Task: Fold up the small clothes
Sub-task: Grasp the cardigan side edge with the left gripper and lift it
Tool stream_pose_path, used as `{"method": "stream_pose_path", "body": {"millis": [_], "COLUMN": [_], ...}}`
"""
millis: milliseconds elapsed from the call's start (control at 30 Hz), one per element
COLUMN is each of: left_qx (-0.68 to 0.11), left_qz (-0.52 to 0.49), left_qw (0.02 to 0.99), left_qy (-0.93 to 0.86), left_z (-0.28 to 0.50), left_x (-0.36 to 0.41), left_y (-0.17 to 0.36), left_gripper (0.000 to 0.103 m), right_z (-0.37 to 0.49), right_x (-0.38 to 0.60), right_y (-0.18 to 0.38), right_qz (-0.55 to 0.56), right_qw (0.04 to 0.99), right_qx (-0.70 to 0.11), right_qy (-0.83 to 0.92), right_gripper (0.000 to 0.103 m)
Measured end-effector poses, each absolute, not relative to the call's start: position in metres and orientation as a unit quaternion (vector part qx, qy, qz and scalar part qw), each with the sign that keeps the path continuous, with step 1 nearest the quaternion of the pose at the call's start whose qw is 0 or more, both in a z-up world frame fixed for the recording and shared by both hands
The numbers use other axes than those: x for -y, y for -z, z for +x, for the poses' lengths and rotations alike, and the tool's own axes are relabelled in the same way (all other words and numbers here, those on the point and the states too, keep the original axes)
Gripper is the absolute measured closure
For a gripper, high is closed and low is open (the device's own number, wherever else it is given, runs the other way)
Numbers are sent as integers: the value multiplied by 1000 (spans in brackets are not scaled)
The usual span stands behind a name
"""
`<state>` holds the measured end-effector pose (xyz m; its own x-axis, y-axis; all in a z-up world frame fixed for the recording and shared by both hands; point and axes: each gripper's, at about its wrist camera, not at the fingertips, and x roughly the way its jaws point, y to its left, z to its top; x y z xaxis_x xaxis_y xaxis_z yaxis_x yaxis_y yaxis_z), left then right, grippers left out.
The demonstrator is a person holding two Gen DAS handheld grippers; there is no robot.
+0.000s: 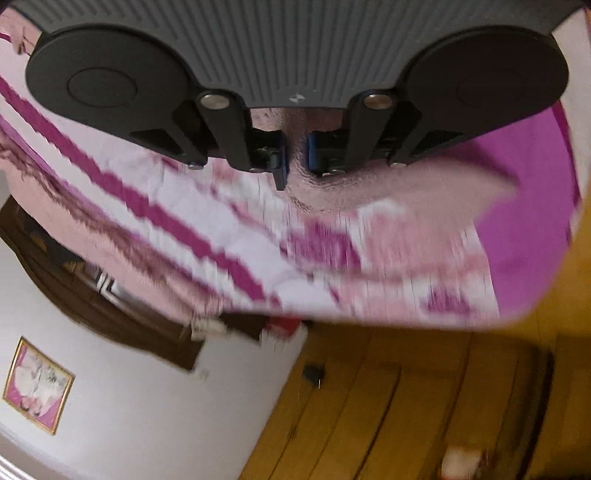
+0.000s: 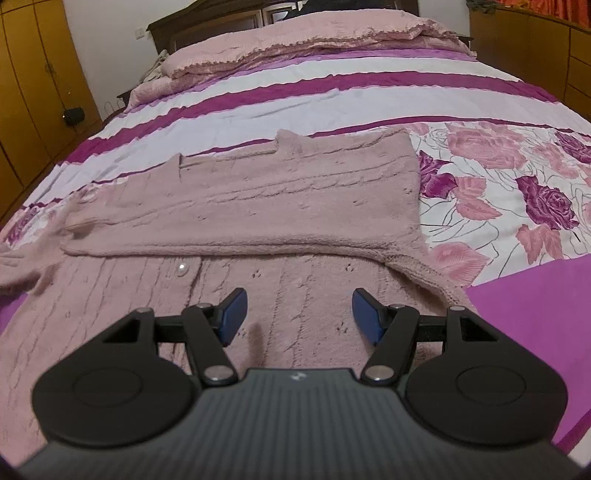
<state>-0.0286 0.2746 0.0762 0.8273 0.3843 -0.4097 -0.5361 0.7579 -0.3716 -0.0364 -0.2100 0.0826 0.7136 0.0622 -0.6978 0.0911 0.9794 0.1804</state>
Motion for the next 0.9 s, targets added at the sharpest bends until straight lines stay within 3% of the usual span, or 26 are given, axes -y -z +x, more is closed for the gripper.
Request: {"method": "stream_pose_path", "body": {"millis": [433, 900], "left_qx": [-141, -98], "left_qz": [-236, -197], "left_qw": [945, 974], "left_qy": [-177, -57], "left_z": [-26, -9], "left_x": [-252, -150], "left_y": [-112, -179], "left_gripper": [92, 92], "right_z": [-44, -55], "right_x": [217, 229], "right_y": [-86, -85], "right_qz": [114, 139], "right_qw": [923, 925], "right_qx": [-368, -355], "right_qy": [9, 15], "right_gripper": [38, 38]}}
